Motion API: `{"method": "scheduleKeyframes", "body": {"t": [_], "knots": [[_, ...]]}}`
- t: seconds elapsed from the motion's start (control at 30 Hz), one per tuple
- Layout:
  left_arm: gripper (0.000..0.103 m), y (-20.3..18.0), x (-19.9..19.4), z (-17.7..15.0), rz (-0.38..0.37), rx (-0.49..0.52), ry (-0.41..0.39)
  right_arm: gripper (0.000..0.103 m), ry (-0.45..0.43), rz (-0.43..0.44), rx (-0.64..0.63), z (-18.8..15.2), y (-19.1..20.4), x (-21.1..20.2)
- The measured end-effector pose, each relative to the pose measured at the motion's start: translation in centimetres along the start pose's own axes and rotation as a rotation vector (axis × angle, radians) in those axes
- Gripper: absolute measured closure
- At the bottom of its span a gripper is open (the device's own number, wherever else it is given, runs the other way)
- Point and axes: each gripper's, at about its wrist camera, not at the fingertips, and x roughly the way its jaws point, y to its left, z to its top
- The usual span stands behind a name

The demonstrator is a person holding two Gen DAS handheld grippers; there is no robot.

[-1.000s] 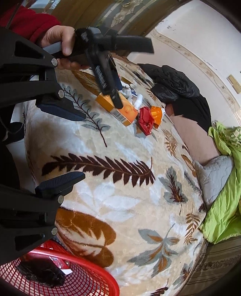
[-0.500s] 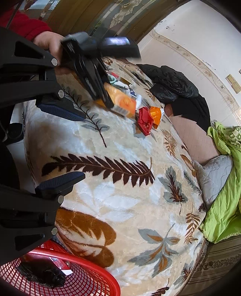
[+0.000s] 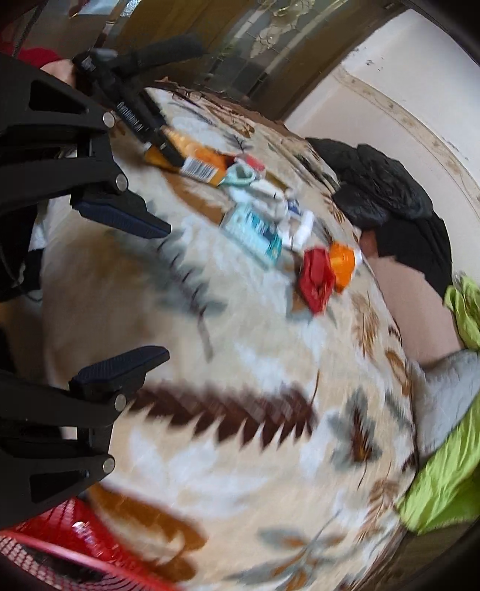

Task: Collect trash
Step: 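Grasp the orange medicine box with the left tool while the right tool grasps the teal pouch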

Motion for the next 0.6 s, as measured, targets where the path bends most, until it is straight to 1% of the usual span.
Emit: {"method": "scheduleKeyframes", "body": {"t": [0.1, 0.23, 0.33, 0.47, 0.53, 0.6], "knots": [[0.059, 1.0, 0.8, 0.0, -0.006, -0.026, 0.013, 0.035, 0.017, 0.03, 0.016, 2.2, 2.2, 2.5], [0.058, 0.5, 1.8, 0.5, 0.027, 0.006, 0.004, 0.034, 0.054, 0.04, 0.07, 4.8, 4.4, 5.7], [0.058, 0.6, 1.9, 0.5, 0.036, 0.013, -0.009, 0.033, 0.088, -0.016, 0.073, 6.5, 6.0, 8.6], [0.058, 1.9, 1.5, 0.6, 0.023, -0.027, -0.022, 0.033, 0.096, -0.069, 0.09, 7.9, 7.0, 11.1], [0.058, 2.6, 1.6, 0.8, 0.004, -0.053, -0.017, 0.033, 0.11, -0.121, 0.072, 8.5, 7.7, 12.5], [0.058, 2.9, 1.5, 0.8, -0.013, -0.064, -0.016, 0.033, 0.118, -0.156, 0.06, 8.8, 8.1, 13.6]]}}
